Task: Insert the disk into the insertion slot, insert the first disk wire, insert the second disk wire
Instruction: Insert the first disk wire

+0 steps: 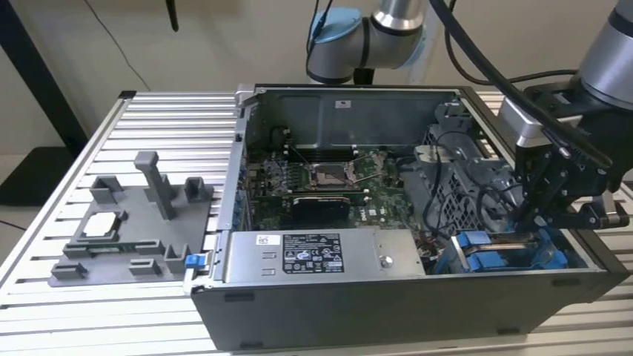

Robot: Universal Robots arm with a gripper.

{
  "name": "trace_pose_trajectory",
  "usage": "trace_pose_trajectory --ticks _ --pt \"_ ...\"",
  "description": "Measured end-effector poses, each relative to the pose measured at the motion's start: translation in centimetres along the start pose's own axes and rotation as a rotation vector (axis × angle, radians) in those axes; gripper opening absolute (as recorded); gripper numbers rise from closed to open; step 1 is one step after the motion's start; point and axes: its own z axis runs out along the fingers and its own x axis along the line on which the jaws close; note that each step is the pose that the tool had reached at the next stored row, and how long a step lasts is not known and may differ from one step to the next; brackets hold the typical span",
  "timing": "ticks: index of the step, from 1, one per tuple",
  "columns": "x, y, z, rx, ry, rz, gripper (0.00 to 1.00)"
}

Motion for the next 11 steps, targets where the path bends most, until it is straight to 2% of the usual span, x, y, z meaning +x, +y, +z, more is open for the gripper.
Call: trace_pose_trajectory --ticks 5,11 --pt "-0.07 0.06 0.7 0.0102 0.0021 -0.001 0.0" --pt "-0.56 0.11 1.4 0.0236 0.0054 -0.001 0.0"
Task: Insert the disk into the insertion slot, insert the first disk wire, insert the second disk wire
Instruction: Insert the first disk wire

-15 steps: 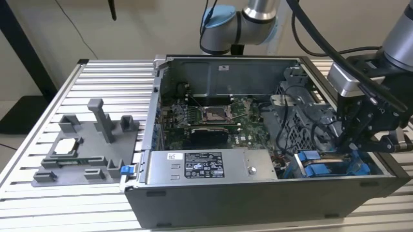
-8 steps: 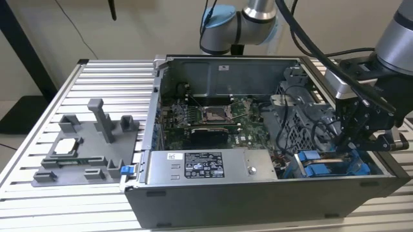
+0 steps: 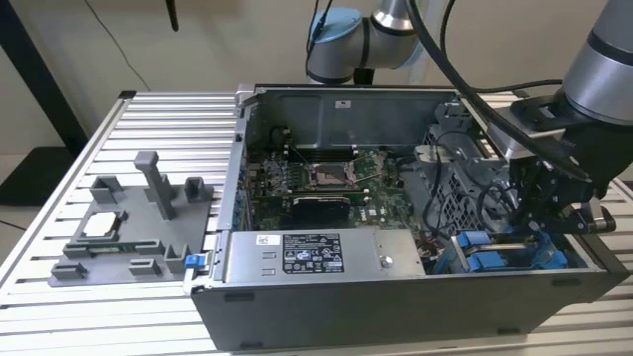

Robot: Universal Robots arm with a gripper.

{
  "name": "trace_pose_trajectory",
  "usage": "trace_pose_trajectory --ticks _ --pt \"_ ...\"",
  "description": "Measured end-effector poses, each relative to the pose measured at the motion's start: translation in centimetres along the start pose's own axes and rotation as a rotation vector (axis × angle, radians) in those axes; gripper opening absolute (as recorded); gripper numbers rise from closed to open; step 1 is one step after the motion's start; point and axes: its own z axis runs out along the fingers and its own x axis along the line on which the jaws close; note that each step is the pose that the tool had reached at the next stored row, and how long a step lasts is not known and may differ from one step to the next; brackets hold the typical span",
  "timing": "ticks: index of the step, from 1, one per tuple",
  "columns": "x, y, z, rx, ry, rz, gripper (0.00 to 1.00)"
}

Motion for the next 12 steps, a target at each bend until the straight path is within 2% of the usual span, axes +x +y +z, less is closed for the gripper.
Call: trace_pose_trajectory --ticks 3,12 --pt "-0.22 0.0 0.13 0.0031 0.0011 0.0 0.0" --pt "-0.19 0.01 0.16 0.0033 0.0024 0.001 0.0"
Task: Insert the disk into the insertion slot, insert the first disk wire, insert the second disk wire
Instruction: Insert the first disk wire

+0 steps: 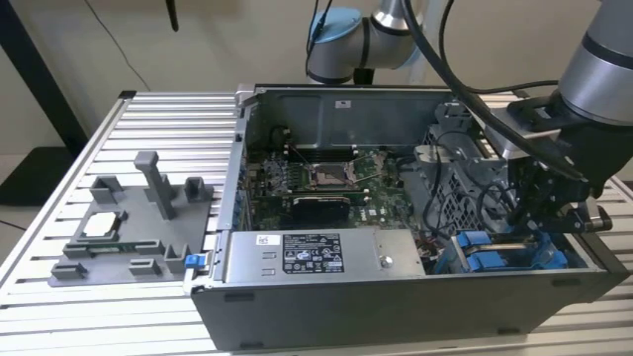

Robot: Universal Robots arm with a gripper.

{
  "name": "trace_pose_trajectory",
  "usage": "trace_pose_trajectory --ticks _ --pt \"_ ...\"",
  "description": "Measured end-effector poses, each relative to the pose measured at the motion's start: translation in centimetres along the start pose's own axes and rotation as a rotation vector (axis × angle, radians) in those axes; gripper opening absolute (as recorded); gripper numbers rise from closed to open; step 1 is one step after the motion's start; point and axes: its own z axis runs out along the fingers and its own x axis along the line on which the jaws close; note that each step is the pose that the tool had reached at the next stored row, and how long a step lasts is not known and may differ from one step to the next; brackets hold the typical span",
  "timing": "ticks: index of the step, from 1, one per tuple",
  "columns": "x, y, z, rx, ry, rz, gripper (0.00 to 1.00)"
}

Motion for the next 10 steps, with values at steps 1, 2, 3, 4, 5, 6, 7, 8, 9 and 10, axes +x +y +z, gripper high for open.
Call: trace_pose_trajectory --ticks 1,2,3,4,5,6,7,8,9,10 --pt "0.04 0.0 -0.01 0.0 0.0 0.001 0.0" --pt "0.06 0.0 -0.02 0.0002 0.0004 0.003 0.0" --pt "0.09 0.0 -0.03 0.0003 0.0008 0.007 0.0" --pt "0.11 0.0 -0.04 0.0004 0.0014 0.011 0.0" --pt "0.12 0.0 -0.04 0.0005 0.0017 0.014 0.0" --pt "0.13 0.01 -0.04 0.0006 0.0021 0.017 0.0" --pt "0.14 0.01 -0.04 0.0006 0.0024 0.019 0.0" --pt "0.14 0.03 -0.04 0.0007 0.0027 0.02 0.0" --pt "0.14 0.06 -0.01 0.0008 0.0027 0.022 0.0" --pt "0.14 0.06 0.02 0.0008 0.0029 0.023 0.0"
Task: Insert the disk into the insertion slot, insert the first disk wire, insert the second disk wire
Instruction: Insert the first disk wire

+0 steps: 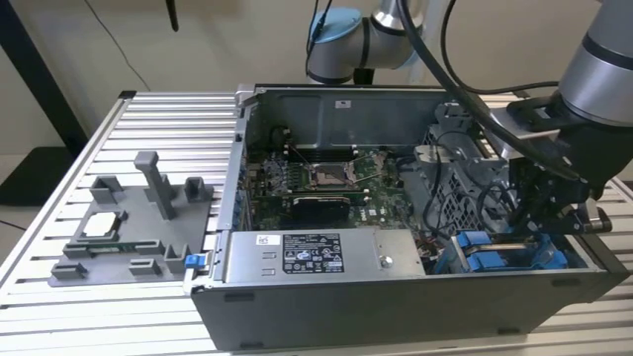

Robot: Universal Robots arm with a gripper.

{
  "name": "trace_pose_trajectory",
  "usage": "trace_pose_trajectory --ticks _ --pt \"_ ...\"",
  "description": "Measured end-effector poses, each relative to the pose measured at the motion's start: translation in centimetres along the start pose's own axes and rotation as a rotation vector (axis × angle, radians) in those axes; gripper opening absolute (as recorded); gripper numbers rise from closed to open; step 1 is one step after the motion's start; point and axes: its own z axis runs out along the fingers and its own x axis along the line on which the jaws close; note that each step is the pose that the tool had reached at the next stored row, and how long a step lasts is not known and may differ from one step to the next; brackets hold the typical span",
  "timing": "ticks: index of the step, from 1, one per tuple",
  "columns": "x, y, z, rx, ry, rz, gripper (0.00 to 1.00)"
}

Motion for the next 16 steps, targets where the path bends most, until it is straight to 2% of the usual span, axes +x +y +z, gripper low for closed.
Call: trace_pose_trajectory --ticks 7,16 --pt "0.01 0.07 0.47 0.0022 -0.0003 0.001 0.0" --pt "0.0 0.05 0.31 0.0043 -0.0042 0.002 0.0"
